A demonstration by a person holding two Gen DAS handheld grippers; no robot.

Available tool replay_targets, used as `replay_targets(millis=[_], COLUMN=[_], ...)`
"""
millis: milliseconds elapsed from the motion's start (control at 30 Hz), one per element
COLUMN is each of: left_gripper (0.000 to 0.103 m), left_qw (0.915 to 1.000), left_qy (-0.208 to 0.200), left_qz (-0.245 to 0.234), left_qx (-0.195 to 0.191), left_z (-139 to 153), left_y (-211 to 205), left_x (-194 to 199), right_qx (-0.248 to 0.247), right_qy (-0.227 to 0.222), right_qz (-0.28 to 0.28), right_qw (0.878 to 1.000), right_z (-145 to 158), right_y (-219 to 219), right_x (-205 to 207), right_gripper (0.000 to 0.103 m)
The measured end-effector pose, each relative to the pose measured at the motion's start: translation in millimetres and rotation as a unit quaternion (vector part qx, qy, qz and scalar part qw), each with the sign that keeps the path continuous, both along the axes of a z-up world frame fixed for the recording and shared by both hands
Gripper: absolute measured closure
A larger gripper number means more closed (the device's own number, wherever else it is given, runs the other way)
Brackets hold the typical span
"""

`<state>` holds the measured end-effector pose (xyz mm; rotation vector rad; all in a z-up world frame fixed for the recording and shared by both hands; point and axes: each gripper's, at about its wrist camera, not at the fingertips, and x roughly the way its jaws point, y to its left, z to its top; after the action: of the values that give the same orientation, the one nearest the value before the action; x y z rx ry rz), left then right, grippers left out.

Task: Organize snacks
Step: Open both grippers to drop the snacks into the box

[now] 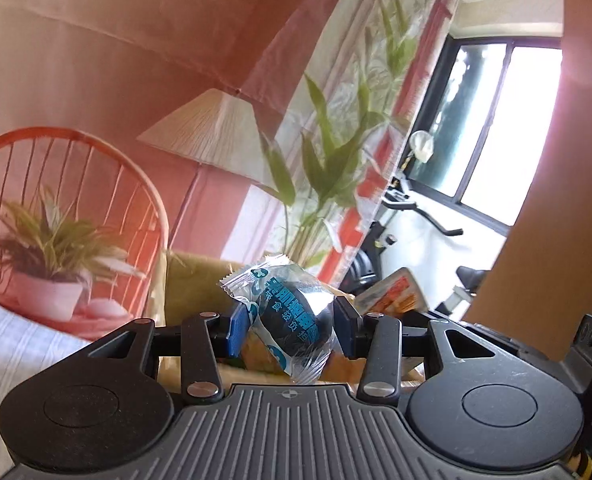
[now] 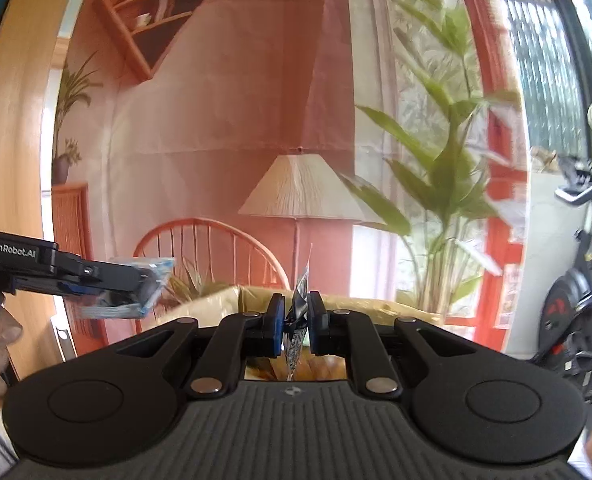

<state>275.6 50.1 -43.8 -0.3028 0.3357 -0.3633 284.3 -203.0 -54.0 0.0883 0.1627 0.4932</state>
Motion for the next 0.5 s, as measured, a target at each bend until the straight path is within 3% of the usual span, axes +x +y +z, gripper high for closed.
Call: replay_targets(millis=[100, 367, 467, 500], left_gripper=[0.056, 0.054, 0.044, 0.042], left_qw=[0.9999, 0.9974, 0.9963, 0.9962], left_qy=[0.011, 0.054, 0.060, 0.058], left_qz=[0.004, -0.008, -0.012, -0.011], left_qx=[-0.005, 0.047, 0.061, 0.064], left_z=[-1.9, -19.8, -22.9, -23.1], left_y=[-1.2, -9.2, -9.0, -8.2], left_x=[23.5, 70.3, 74.0, 73.0], right_qx=[0.025, 0.004, -0.002, -0.003], right_qy=[0.016, 0.054, 0.052, 0.053], right_qz=[0.000, -0.011, -0.030, -0.033], right_qw=[1.000, 0.998, 0.998, 0.998], right_z=[-4.5, -34.4, -39.1, -39.6], right_y=[12.4, 40.2, 38.4, 36.3], right_x=[26.9, 58.6, 57.9, 57.8], right_gripper=[0.090, 0.089, 0.087, 0.082])
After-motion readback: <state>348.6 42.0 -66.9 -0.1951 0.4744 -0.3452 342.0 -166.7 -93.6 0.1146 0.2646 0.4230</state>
